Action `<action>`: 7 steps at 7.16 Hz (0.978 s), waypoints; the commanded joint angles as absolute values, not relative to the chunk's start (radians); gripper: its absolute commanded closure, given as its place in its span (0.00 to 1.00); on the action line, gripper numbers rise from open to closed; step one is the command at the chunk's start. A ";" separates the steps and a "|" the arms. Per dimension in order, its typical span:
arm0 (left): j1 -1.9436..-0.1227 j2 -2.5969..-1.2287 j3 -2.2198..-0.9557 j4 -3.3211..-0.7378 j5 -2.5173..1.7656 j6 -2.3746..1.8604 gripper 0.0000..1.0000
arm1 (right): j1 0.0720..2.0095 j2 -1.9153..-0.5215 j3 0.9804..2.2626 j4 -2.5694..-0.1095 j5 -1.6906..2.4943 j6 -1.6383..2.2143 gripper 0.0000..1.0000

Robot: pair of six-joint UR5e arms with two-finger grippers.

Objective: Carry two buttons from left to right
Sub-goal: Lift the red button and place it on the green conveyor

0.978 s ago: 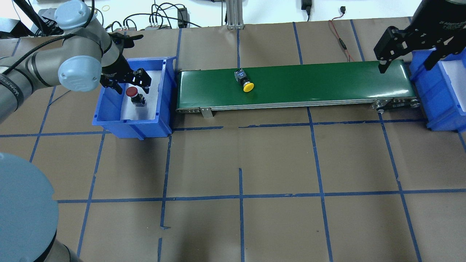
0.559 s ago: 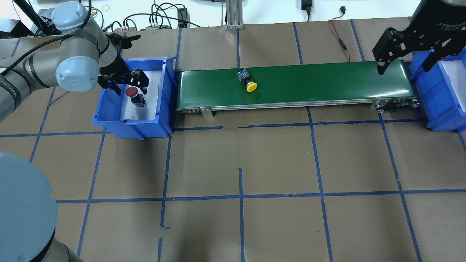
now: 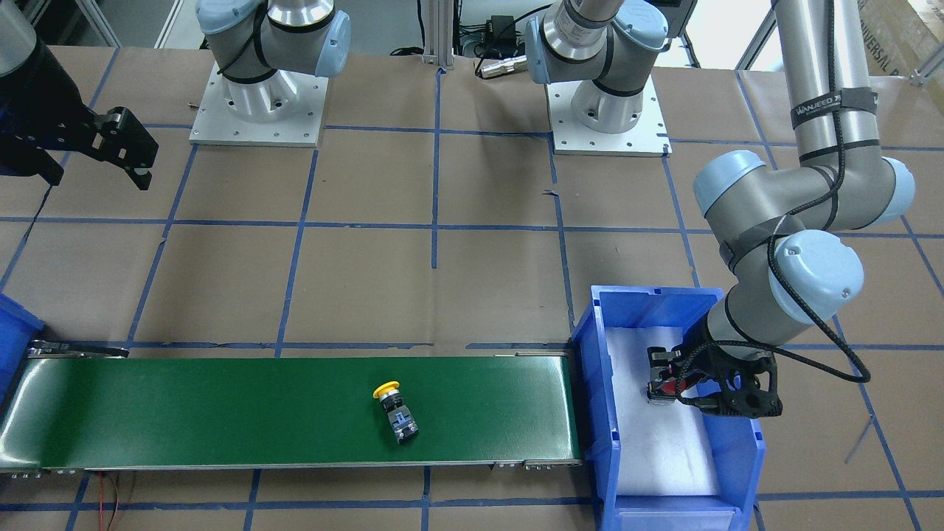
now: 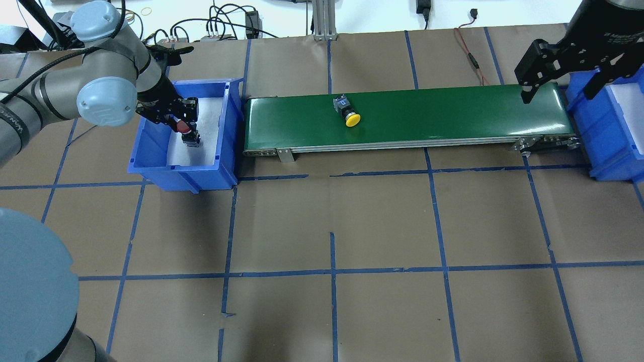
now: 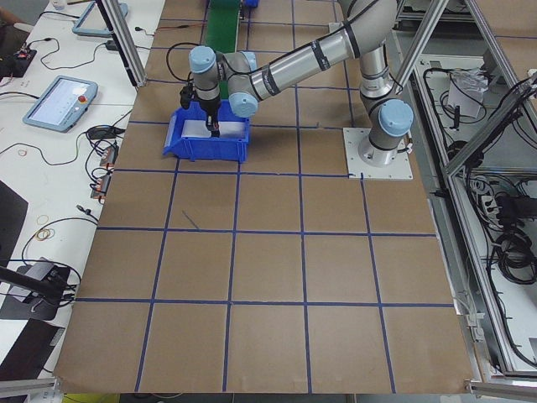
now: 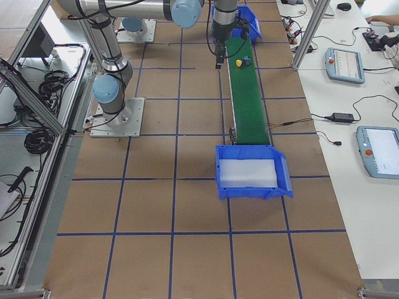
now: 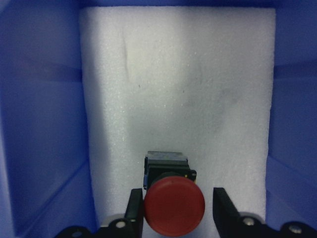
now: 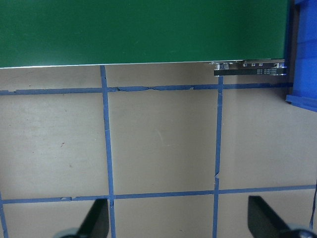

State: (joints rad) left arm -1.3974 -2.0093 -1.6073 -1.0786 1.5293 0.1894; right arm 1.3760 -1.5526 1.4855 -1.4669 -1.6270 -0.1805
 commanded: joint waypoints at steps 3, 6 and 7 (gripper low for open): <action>-1.399 -1.942 -1.513 -1.191 1.522 0.105 0.98 | 1.373 -1.552 1.483 -1.470 -1.631 -0.186 0.00; -1.552 -1.812 -1.438 -1.345 1.505 -0.058 0.98 | 1.374 -1.552 1.483 -1.465 -1.628 -0.186 0.00; -1.610 -1.848 -1.325 -1.421 1.496 -0.172 0.98 | 1.374 -1.552 1.485 -1.466 -1.631 -0.187 0.00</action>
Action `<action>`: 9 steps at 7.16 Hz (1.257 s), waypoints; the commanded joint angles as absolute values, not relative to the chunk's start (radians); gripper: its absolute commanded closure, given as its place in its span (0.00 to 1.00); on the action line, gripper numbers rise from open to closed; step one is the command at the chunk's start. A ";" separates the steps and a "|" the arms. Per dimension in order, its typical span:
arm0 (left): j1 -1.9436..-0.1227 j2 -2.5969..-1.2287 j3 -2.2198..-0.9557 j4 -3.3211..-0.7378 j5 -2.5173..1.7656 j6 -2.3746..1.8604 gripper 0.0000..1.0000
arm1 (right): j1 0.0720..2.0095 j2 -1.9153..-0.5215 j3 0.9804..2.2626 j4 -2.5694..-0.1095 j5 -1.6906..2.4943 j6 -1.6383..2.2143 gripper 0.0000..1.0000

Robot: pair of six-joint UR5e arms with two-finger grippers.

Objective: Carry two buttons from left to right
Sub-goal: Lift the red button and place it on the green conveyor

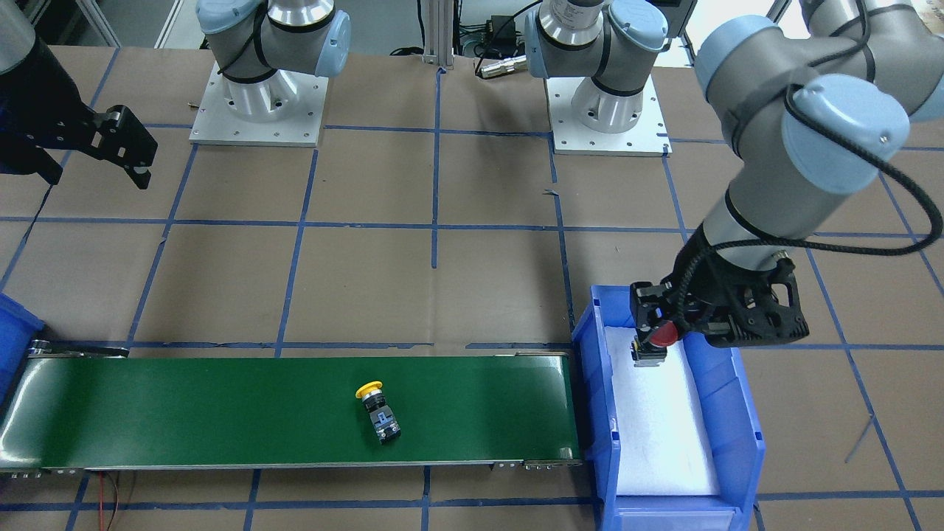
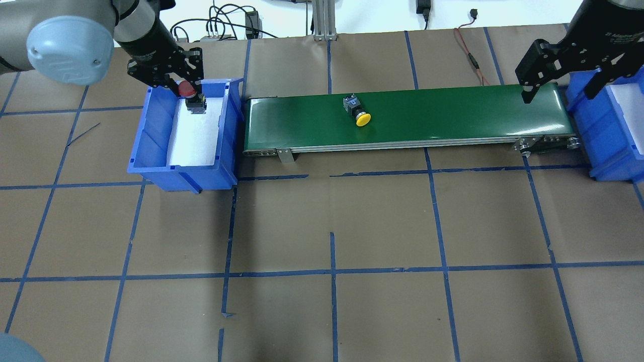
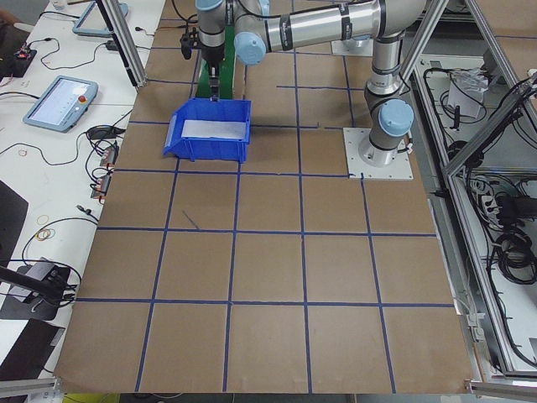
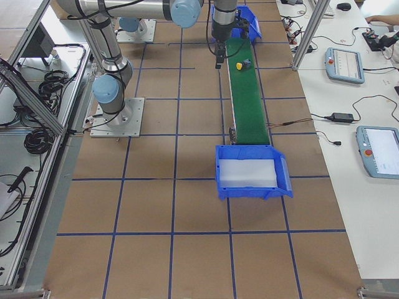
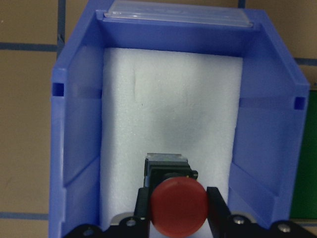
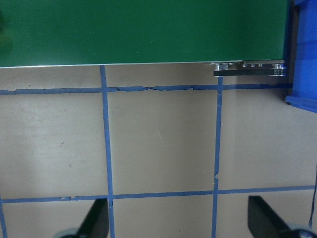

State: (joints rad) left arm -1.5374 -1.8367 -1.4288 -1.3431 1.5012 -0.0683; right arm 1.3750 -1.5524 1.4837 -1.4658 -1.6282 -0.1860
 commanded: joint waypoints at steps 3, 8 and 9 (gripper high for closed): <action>-1.670 -2.034 -1.262 -1.274 1.457 -0.271 0.98 | 1.376 -1.552 1.483 -1.463 -1.631 -0.189 0.00; -1.697 -2.103 -1.353 -1.204 1.453 -0.290 0.98 | 1.376 -1.552 1.486 -1.466 -1.629 -0.192 0.00; -1.697 -2.105 -1.354 -1.197 1.453 -0.290 0.97 | 1.376 -1.552 1.486 -1.468 -1.631 -0.193 0.00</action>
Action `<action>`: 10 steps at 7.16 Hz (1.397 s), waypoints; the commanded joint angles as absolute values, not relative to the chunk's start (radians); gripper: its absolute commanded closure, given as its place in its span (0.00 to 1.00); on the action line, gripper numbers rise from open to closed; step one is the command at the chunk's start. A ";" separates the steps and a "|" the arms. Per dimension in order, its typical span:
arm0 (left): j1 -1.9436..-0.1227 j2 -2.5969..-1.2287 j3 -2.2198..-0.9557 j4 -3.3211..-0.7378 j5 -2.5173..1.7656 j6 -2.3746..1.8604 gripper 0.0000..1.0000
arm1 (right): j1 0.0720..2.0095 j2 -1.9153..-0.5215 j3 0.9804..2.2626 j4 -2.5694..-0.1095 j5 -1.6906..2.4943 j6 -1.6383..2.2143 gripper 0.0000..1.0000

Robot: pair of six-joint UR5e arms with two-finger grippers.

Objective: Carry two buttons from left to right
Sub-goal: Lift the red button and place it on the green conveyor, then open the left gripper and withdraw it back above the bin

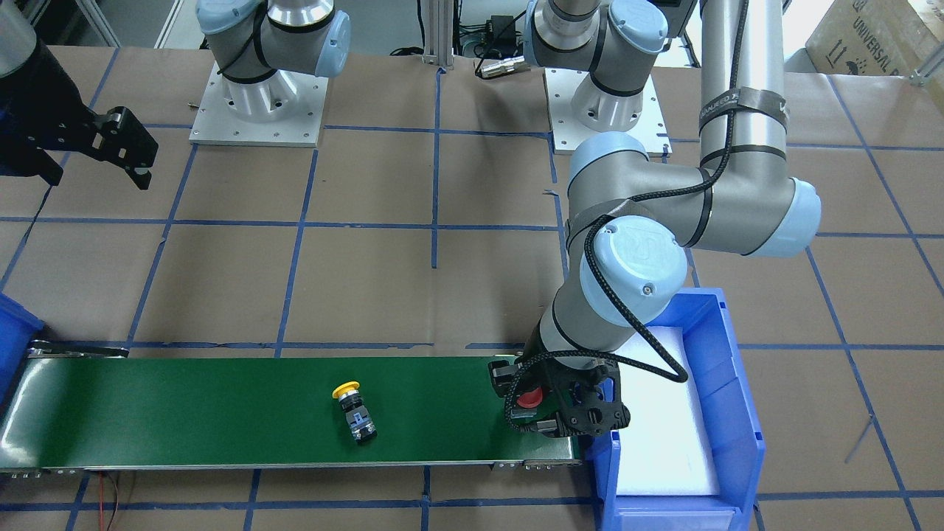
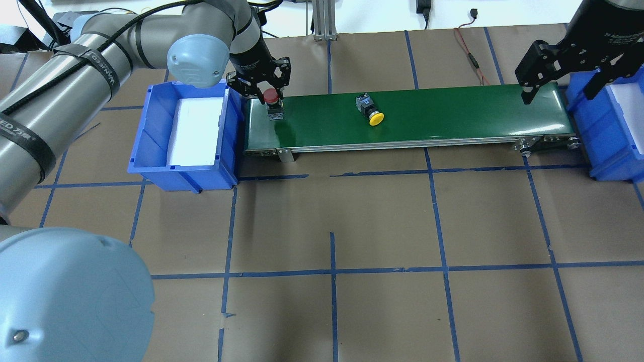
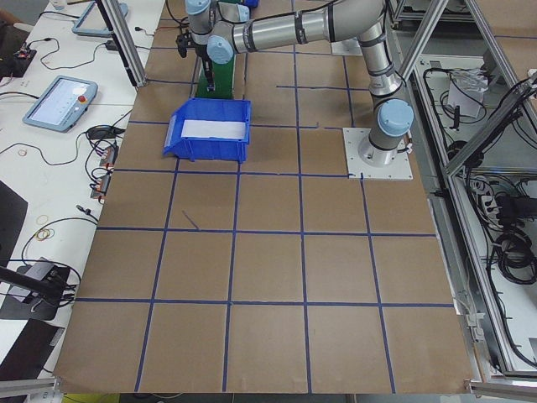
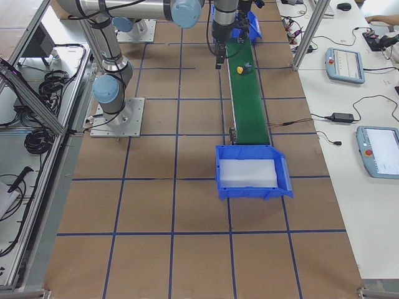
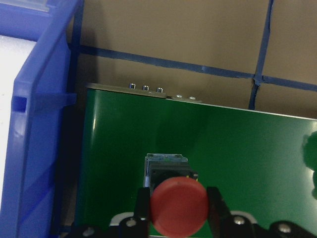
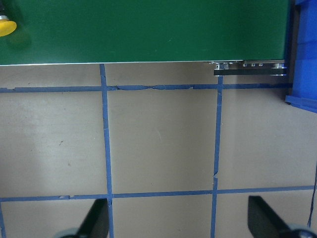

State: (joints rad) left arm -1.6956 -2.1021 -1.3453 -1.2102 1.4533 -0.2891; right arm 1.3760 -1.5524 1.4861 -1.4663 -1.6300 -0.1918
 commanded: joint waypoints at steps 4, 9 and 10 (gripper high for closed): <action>-1.697 -2.092 -1.339 -1.193 1.454 -0.304 0.00 | 1.376 -1.552 1.486 -1.468 -1.629 -0.193 0.00; -1.613 -1.950 -1.365 -1.288 1.505 -0.084 0.00 | 1.379 -1.551 1.496 -1.514 -1.625 -0.192 0.00; -1.585 -1.890 -1.385 -1.346 1.508 -0.021 0.00 | 1.385 -1.548 1.496 -1.519 -1.623 -0.192 0.00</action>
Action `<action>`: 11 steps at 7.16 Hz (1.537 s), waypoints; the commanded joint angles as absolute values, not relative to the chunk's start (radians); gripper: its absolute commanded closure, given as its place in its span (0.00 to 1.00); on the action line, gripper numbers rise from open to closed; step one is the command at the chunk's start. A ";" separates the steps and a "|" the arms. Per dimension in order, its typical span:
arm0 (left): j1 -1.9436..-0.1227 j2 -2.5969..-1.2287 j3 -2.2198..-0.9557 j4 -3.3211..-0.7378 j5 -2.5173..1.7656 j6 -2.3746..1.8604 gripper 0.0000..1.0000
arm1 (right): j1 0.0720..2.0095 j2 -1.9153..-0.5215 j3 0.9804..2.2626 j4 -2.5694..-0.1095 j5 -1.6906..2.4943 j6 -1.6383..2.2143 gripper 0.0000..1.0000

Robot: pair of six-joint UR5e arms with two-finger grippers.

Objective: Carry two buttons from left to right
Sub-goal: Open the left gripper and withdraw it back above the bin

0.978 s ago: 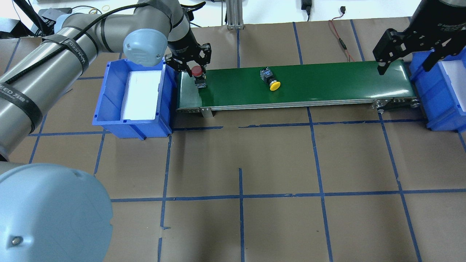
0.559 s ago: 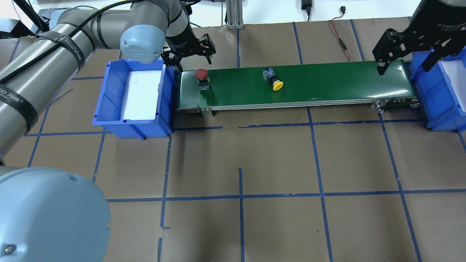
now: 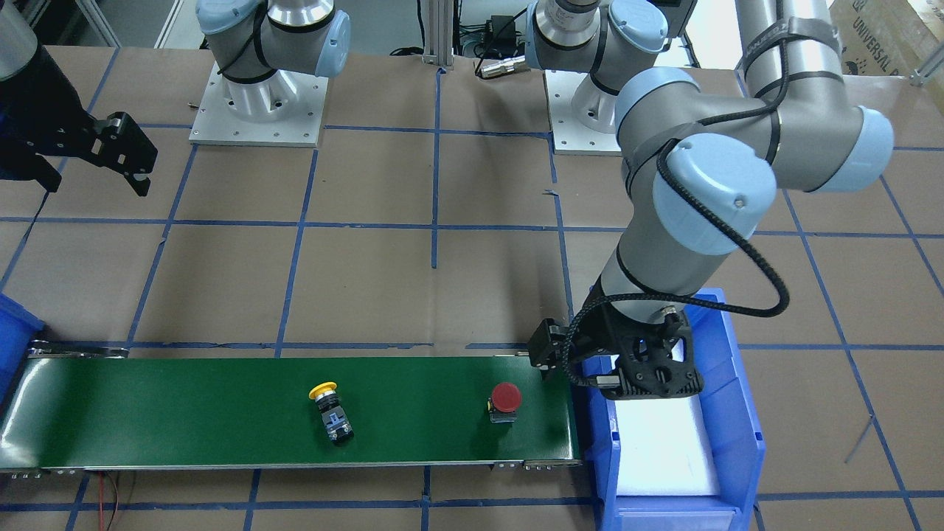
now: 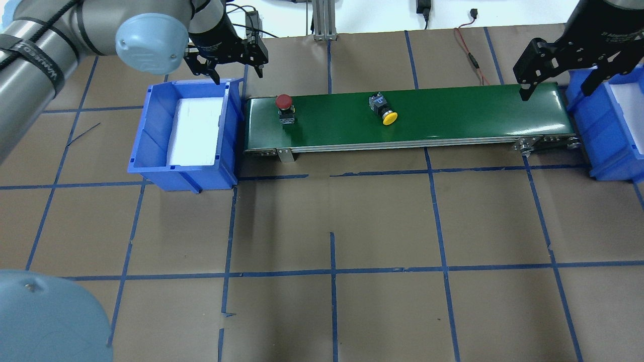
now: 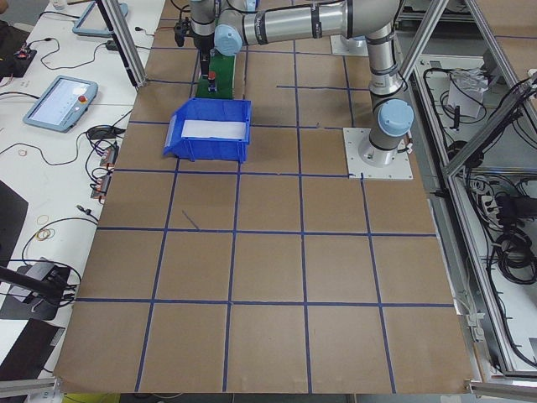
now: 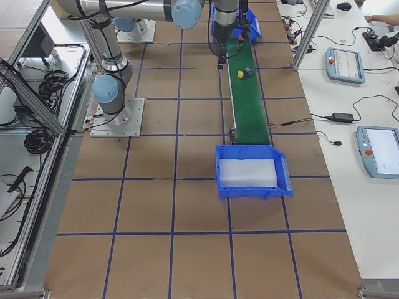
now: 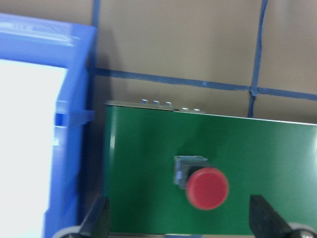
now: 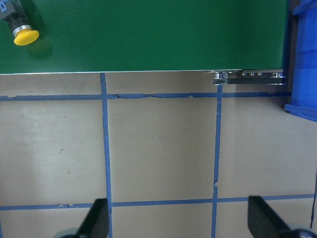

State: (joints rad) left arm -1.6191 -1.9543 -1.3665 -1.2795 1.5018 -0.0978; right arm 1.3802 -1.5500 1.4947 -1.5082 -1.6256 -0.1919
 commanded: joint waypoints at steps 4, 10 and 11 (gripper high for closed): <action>-1.511 -1.717 -1.502 -1.409 1.509 0.009 0.00 | 1.394 -1.542 1.500 -1.522 -1.632 -0.190 0.00; -1.526 -1.657 -1.525 -1.485 1.559 0.014 0.00 | 1.394 -1.537 1.499 -1.523 -1.631 -0.178 0.03; -1.528 -1.655 -1.552 -1.482 1.559 0.031 0.00 | 1.394 -1.540 1.500 -1.522 -1.632 -0.178 0.04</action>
State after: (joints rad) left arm -1.5266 -1.6546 -1.5257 -1.4842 1.5582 0.0169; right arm 1.3945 -1.5379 1.5003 -1.5221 -1.6309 -0.1790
